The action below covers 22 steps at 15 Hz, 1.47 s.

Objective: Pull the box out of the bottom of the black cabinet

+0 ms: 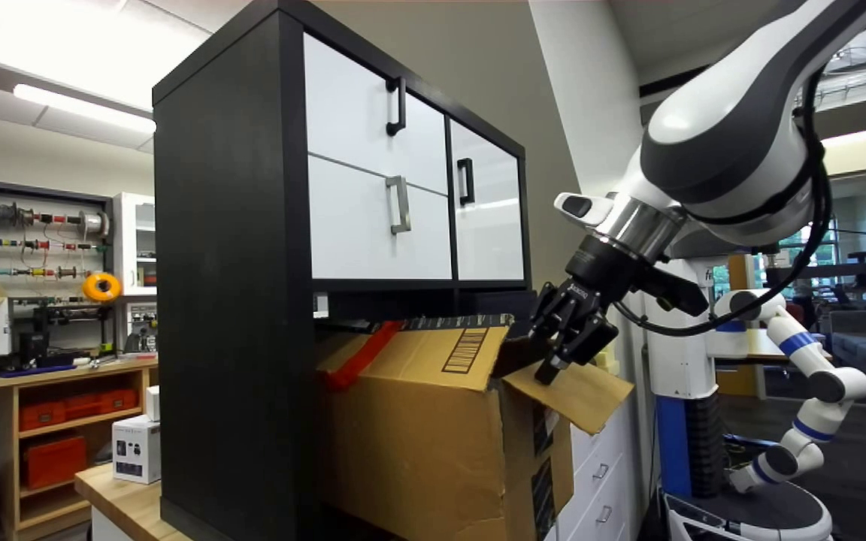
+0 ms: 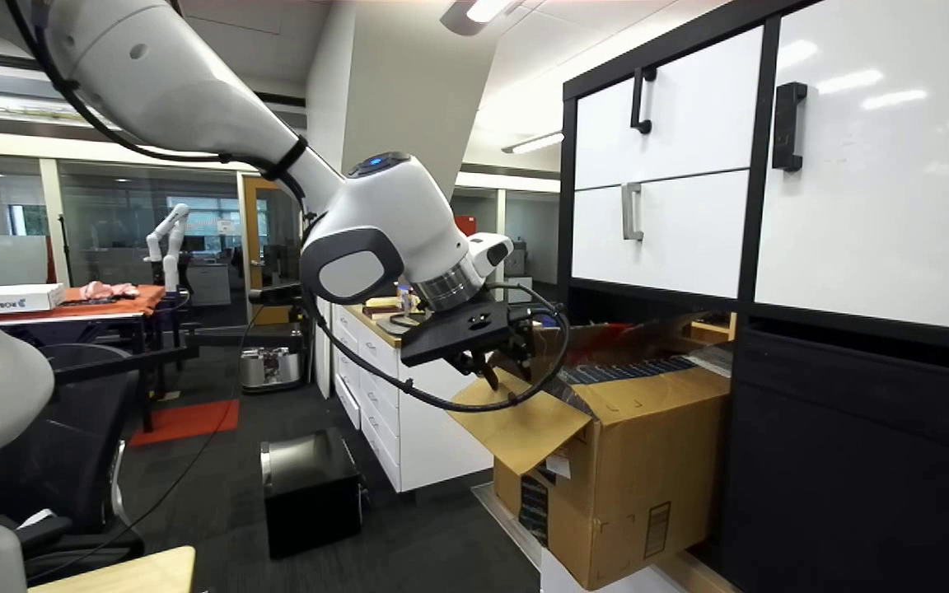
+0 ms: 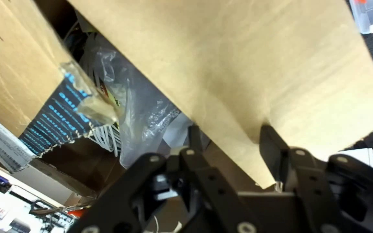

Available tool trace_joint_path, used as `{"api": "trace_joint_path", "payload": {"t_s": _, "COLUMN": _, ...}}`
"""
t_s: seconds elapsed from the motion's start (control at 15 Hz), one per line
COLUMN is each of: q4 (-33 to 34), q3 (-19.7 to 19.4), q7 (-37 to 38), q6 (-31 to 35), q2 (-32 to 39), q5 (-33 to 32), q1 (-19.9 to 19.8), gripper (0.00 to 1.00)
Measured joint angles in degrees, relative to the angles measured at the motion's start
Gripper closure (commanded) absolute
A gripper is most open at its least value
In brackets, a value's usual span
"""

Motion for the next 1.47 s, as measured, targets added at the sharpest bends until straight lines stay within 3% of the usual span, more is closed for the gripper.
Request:
{"api": "trace_joint_path", "payload": {"t_s": 0.2, "q4": 0.0, "q3": 0.6, "q7": 2.8, "q6": 0.0, "q2": -0.5, "q5": -0.9, "q1": -0.1, "gripper": 0.01}}
{"api": "trace_joint_path", "payload": {"t_s": 0.27, "q4": 0.0, "q3": 1.0, "q7": 4.2, "q6": -0.1, "q2": -0.6, "q5": -1.7, "q1": -0.4, "gripper": 0.0}}
{"api": "trace_joint_path", "payload": {"t_s": 0.4, "q4": -0.2, "q3": -1.6, "q7": 11.9, "q6": -0.4, "q2": -0.6, "q5": -9.8, "q1": 1.4, "gripper": 0.0}}
{"api": "trace_joint_path", "payload": {"t_s": 0.53, "q4": -0.1, "q3": -0.4, "q7": 18.7, "q6": -2.5, "q2": -0.9, "q5": -14.8, "q1": -0.9, "gripper": 0.0}}
{"api": "trace_joint_path", "payload": {"t_s": 0.93, "q4": 4.1, "q3": 3.4, "q7": 38.6, "q6": -21.5, "q2": -4.4, "q5": -23.2, "q1": -7.2, "gripper": 0.0}}
{"api": "trace_joint_path", "payload": {"t_s": 1.2, "q4": 9.1, "q3": -3.7, "q7": 53.8, "q6": -30.9, "q2": -4.5, "q5": -32.1, "q1": -0.9, "gripper": 0.0}}
{"api": "trace_joint_path", "payload": {"t_s": 1.47, "q4": 13.6, "q3": -7.7, "q7": 63.2, "q6": -36.2, "q2": -3.5, "q5": -35.2, "q1": 3.0, "gripper": 0.0}}
